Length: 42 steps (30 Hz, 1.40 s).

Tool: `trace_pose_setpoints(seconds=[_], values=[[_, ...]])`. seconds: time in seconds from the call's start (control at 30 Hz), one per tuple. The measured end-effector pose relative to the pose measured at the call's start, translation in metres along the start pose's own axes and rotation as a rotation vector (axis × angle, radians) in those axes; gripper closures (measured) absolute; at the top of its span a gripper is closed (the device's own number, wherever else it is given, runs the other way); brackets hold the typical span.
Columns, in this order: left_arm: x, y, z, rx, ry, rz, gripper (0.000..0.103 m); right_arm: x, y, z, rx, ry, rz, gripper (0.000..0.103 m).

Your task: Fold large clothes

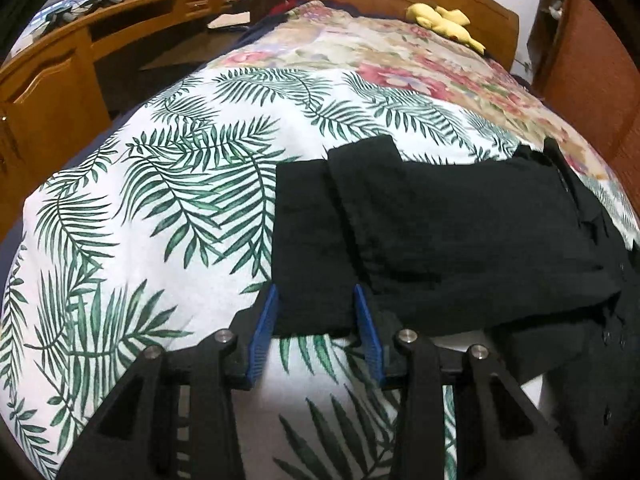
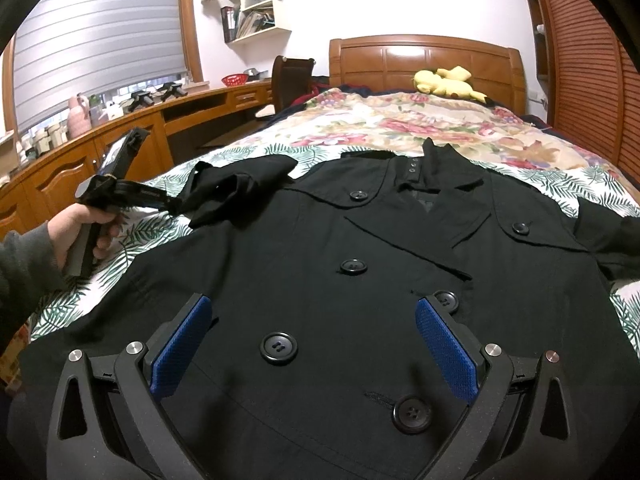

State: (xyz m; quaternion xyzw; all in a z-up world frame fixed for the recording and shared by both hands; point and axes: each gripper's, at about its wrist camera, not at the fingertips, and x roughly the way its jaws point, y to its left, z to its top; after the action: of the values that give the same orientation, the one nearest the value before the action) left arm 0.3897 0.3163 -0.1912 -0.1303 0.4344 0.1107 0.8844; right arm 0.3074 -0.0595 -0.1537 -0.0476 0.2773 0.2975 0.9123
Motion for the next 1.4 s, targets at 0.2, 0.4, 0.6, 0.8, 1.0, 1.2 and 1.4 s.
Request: trace_pose_setpoints(seconds=[0.2,0.4,0.6,0.8,1.0,1.2,1.4], values=[[-0.002,-0.008,0.005,0.018,-0.012,0.008,0.094,0.0,0.0,0.0,-0.002,0.0,-0.001,0.0],[-0.052,-0.041,0.017,0.071,-0.137,-0.027,0.098,-0.002,-0.001,0.0,0.006,-0.012,0.0,0.0],[-0.134,-0.115,0.025,0.191,-0.258,-0.121,0.098,-0.013,-0.009,0.003,0.033,-0.019,0.003,0.0],[-0.212,-0.188,0.011,0.322,-0.35,-0.232,0.098,-0.052,-0.025,0.005,0.034,-0.04,-0.033,0.0],[-0.25,-0.23,-0.028,0.384,-0.368,-0.303,0.098,-0.093,-0.052,0.01,0.069,-0.072,-0.082,0.0],[-0.243,-0.237,-0.076,0.371,-0.325,-0.313,0.098,-0.118,-0.061,0.006,0.069,-0.085,-0.118,0.0],[-0.231,-0.237,-0.112,0.343,-0.298,-0.311,0.097,-0.126,-0.063,-0.006,0.058,-0.058,-0.147,0.0]])
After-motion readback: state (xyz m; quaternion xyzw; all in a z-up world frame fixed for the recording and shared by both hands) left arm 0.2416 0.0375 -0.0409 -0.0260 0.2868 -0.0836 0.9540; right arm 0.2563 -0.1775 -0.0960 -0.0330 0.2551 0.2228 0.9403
